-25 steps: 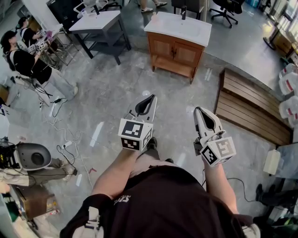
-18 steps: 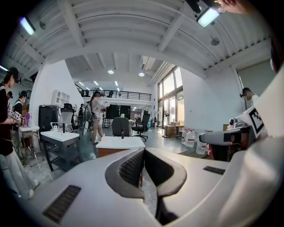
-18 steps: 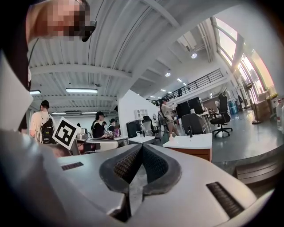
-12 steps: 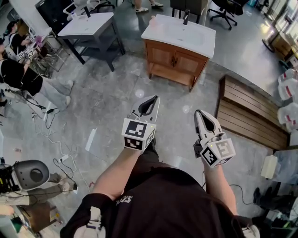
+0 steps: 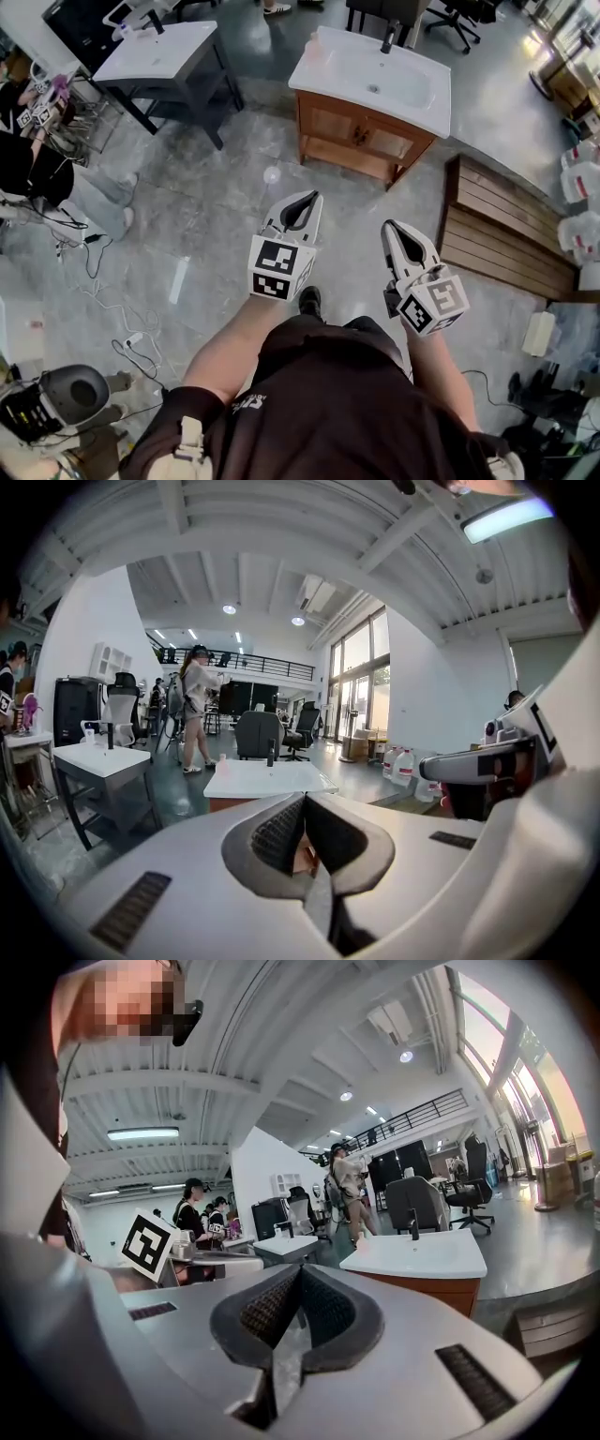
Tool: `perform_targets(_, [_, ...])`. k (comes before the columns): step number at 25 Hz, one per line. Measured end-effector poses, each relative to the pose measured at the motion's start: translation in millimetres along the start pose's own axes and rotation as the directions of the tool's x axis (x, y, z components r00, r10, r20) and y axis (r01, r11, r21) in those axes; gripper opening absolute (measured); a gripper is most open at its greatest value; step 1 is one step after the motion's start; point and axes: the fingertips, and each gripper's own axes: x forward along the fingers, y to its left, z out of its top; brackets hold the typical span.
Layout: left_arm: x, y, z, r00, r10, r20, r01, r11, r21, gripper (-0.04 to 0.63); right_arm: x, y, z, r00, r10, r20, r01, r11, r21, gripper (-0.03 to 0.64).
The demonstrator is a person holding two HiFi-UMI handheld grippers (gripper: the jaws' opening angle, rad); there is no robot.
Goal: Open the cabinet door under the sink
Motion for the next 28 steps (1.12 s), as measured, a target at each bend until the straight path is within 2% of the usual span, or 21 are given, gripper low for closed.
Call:
perform_targets(9, [78,28,-14,0.997,-0.038,-0.065,0.037,0.999,-0.018,0.018,55,-61,-6,0.999,-0.03,-0.033,0.032,0.998,0.055,0.014])
perform_targets(15, [153,39,-4,0.993,-0.031,-0.11,0.031,1.0,0.001,0.018,92,-139,6,0.999,-0.048,-0.018,0.049,0.993,0.111,0.014])
perform_targets(23, [276,50,19,0.985,-0.006,-0.174,0.008,1.0,0.012,0.018,152,-253,17,0.999,-0.001,-0.052,0.009,0.989,0.148,0.013])
perform_targets(28, [324,54,18,0.983,0.005,-0.183,-0.008,1.0,-0.02,0.018,178,-289,7,0.995,0.036,-0.09,-0.022,0.988,0.152,0.012])
